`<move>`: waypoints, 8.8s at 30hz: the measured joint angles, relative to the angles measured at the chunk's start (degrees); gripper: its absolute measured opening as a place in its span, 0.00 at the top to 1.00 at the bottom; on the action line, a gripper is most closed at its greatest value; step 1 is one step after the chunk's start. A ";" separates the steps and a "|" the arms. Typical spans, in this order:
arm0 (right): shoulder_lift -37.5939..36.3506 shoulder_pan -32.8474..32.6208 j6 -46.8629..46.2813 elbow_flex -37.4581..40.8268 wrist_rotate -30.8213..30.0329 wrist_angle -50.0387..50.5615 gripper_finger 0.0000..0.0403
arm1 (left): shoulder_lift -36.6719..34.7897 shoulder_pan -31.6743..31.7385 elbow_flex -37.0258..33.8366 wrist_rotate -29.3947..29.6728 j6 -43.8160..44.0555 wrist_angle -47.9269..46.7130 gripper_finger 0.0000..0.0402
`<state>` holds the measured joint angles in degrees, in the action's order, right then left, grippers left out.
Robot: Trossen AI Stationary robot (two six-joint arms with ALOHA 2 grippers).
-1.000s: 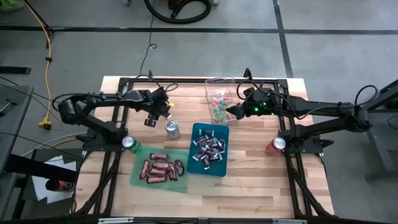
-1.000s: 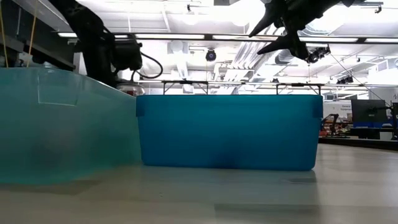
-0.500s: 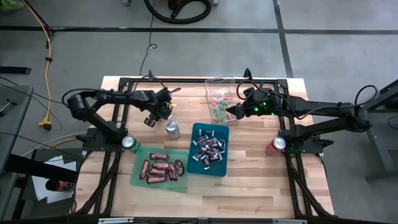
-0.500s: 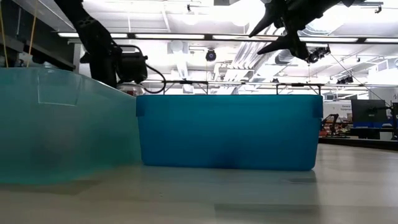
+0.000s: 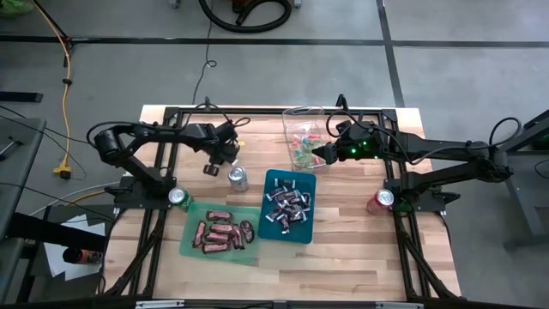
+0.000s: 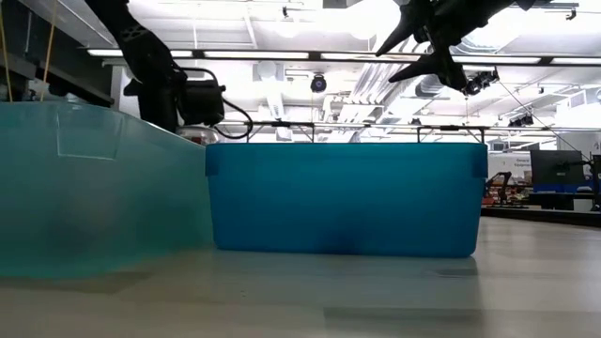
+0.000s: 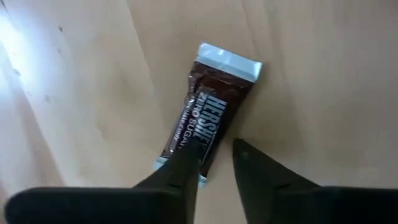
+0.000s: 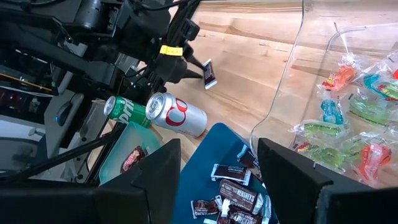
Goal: Sort candy
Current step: Put the brown-white chocolate into the blue bin, then return to Home Position
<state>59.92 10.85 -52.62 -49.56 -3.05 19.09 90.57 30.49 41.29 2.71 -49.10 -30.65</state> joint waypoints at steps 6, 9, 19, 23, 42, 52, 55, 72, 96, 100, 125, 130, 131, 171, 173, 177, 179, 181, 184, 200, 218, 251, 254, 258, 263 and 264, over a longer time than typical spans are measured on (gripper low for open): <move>0.00 0.00 0.11 0.00 0.00 0.00 0.48 | -2.00 -2.58 -0.43 -1.36 8.53 -3.66 0.85; 0.00 0.00 0.17 0.00 0.00 0.00 0.48 | -4.30 -4.42 -0.66 -2.99 6.41 -4.24 0.86; 0.02 0.00 1.67 0.01 0.00 0.01 0.48 | -6.18 -7.48 -0.72 -0.16 4.03 -4.88 0.99; 0.02 0.00 2.70 0.02 0.00 0.02 0.48 | -9.23 -7.09 -0.67 0.69 4.89 -5.35 1.00; 0.02 0.00 3.35 0.02 -0.04 0.44 0.48 | -10.60 -6.91 -0.48 0.79 5.81 -3.04 0.81; 0.02 0.00 3.15 0.02 -2.99 0.42 0.48 | -9.39 -6.89 -0.43 -0.81 5.77 -4.45 0.60; 0.02 0.00 2.99 0.02 -2.99 0.42 0.48 | -7.51 -6.89 -0.43 -1.22 3.69 -3.67 0.60; 0.02 0.00 1.62 0.02 -2.69 1.19 0.48 | -2.16 -6.70 0.52 -0.70 7.70 -3.12 0.89; 0.02 0.00 8.11 0.02 -2.56 1.22 0.48 | -34.13 -15.40 3.04 -1.14 49.03 18.59 1.00; 0.02 0.00 8.50 0.02 -1.77 1.22 0.48 | -28.50 -27.37 3.25 5.36 50.28 31.10 1.00; -8.18 0.04 12.17 0.02 1.68 6.26 0.48 | 24.86 -37.10 43.89 2.90 29.09 2.31 1.00; -8.17 0.04 12.13 0.02 1.68 6.33 0.48 | 29.02 -37.74 43.88 2.92 30.59 2.60 1.00; -8.17 0.04 12.13 0.02 1.68 6.36 0.48 | 29.50 -37.74 43.89 2.92 31.28 2.80 1.00; -11.01 0.04 12.17 0.02 -2.97 6.38 0.48 | -13.13 -18.72 35.53 -10.74 42.30 2.02 0.89; -10.92 0.04 12.17 0.02 -2.95 6.36 0.48 | -19.17 -17.54 29.37 -10.76 44.57 8.93 0.95; -10.88 0.04 12.81 0.02 -2.95 6.36 0.48 | -30.01 -15.22 16.57 -10.51 51.32 20.95 0.99; -10.88 0.04 13.14 0.02 -2.90 6.37 0.48 | -34.72 -14.54 10.28 -10.37 54.75 26.31 0.99; -10.88 0.07 13.75 0.02 -2.89 6.36 0.48 | -38.90 -14.26 4.50 -9.82 57.76 31.84 1.00; -10.88 0.07 14.12 0.02 -2.86 6.34 0.48 | -43.98 -14.17 -2.98 -7.68 61.32 37.84 1.00; -10.88 0.07 13.68 0.02 -2.81 6.34 0.48 | -56.95 -14.11 -21.18 -3.37 68.02 58.17 1.00; -10.88 0.07 13.70 0.02 -2.80 6.34 0.48 | -62.38 -14.13 -34.18 -1.98 74.07 76.15 1.00; -22.97 -2.34 12.61 0.02 -2.69 21.86 0.50 | -75.29 -13.98 -40.63 -7.39 74.38 73.34 1.00; -25.37 -4.67 10.96 1.01 -4.23 23.68 0.57 | -75.34 -14.00 -40.63 -7.59 75.99 73.34 1.00; -29.96 -9.02 10.15 5.80 -5.58 21.00 0.73 | -75.32 -14.00 -40.63 -7.59 77.67 73.35 1.00; -37.44 -14.09 10.01 16.04 -5.91 13.76 0.96 | -75.32 -14.00 -40.63 -7.62 76.58 72.99 1.00; -39.20 -14.88 9.98 17.99 -5.60 12.55 0.98 | -75.32 -14.00 -40.63 -7.62 75.96 72.65 1.00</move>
<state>20.72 -4.02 -42.64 -31.57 -8.65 31.65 15.25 16.49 0.67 -4.91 26.85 42.01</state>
